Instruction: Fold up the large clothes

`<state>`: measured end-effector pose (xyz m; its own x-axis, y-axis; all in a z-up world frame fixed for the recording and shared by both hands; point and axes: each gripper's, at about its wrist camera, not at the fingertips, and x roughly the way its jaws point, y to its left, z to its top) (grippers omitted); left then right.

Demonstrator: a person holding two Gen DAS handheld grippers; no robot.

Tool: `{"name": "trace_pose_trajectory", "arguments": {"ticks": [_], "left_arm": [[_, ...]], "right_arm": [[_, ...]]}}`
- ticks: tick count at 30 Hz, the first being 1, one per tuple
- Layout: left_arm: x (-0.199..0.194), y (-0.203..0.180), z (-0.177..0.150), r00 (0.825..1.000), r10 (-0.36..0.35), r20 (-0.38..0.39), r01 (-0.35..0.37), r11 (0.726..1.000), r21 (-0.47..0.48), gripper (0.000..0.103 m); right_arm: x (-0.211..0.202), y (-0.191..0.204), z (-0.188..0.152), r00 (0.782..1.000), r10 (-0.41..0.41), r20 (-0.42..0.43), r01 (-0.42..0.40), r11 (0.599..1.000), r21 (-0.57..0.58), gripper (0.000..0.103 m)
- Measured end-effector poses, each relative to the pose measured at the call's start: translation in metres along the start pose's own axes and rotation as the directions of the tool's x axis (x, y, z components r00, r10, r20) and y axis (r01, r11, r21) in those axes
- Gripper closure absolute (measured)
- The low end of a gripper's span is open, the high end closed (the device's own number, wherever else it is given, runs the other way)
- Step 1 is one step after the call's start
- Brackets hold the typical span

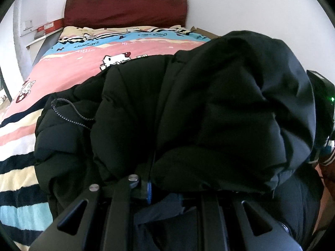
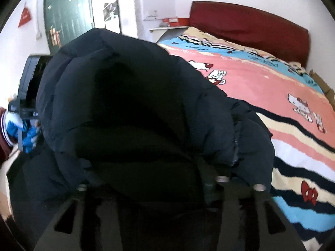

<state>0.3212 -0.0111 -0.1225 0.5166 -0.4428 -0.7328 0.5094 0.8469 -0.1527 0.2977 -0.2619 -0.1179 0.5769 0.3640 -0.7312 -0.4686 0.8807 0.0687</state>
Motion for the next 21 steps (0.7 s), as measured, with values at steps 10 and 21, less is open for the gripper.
{"name": "trace_pose_trajectory", "arguments": {"ticks": [10,21], "left_arm": [[-0.001,-0.006,-0.002,1.0,0.017,0.01,-0.017,1.0,0.015,0.088],[-0.011,-0.016,0.0,0.999,0.049,0.003,-0.049,0.998,0.042,0.085]], "right_arm": [[-0.057,-0.007,-0.003,0.988,0.146,0.041,-0.145,0.989,-0.032,0.036],[-0.043,-0.032,0.068,0.978,0.117,0.175,-0.142,0.98,0.137,0.029]]}}
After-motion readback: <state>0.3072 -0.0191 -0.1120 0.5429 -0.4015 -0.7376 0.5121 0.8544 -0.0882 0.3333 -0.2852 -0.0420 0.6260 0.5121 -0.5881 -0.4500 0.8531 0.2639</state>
